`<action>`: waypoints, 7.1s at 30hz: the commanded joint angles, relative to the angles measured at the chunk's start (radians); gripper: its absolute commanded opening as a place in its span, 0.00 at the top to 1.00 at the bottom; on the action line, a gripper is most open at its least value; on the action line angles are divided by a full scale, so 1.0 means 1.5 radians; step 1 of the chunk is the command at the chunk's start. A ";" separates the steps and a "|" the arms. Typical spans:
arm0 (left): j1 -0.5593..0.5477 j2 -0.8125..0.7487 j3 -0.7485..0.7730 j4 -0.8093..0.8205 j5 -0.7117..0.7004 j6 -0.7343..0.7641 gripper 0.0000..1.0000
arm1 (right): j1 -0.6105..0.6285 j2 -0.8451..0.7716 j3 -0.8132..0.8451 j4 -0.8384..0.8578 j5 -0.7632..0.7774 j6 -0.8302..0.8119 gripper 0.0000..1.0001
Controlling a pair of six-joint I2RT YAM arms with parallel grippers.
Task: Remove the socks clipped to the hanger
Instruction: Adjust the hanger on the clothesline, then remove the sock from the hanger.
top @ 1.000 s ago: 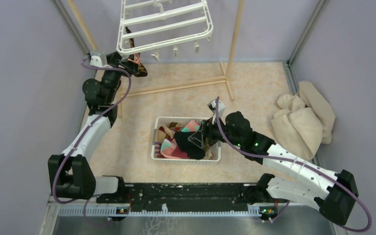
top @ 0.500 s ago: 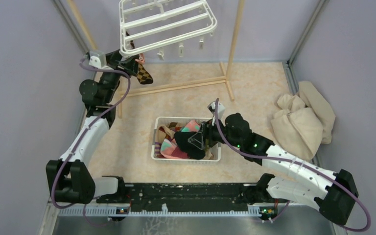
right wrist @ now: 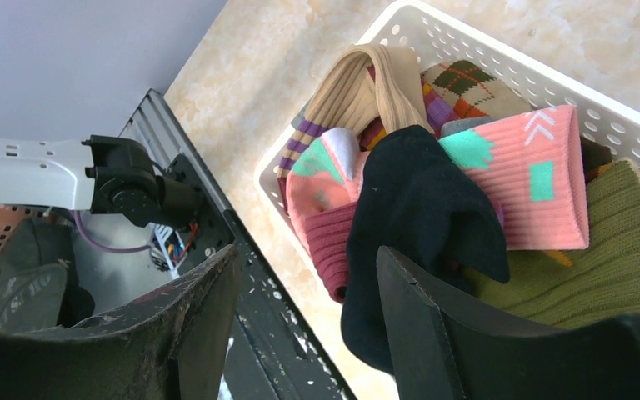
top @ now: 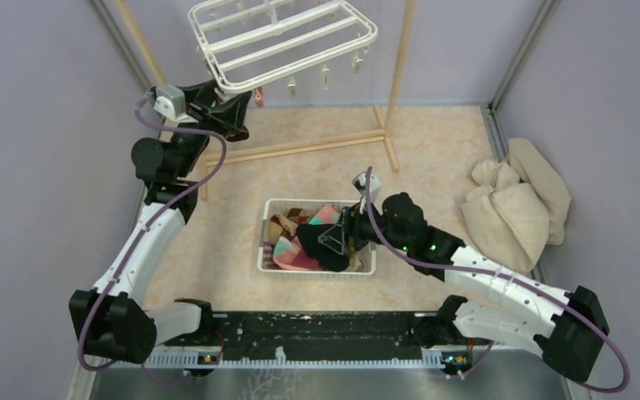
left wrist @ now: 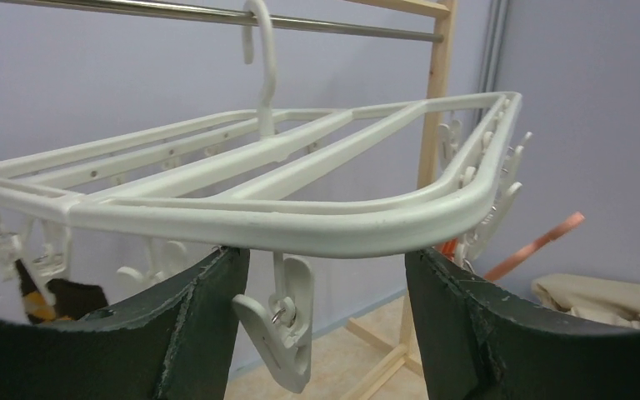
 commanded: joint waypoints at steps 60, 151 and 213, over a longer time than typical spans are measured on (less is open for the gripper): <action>-0.412 -0.072 -0.028 -0.294 -0.433 0.164 0.01 | -0.003 -0.029 -0.056 0.045 0.007 0.012 0.37; -0.175 0.041 0.034 -0.240 -0.084 0.021 1.00 | -0.008 0.201 0.106 0.316 0.110 -0.152 0.36; -0.183 -0.056 0.051 -0.474 -0.196 0.026 0.01 | -0.076 0.506 0.423 0.421 -0.172 -0.080 1.00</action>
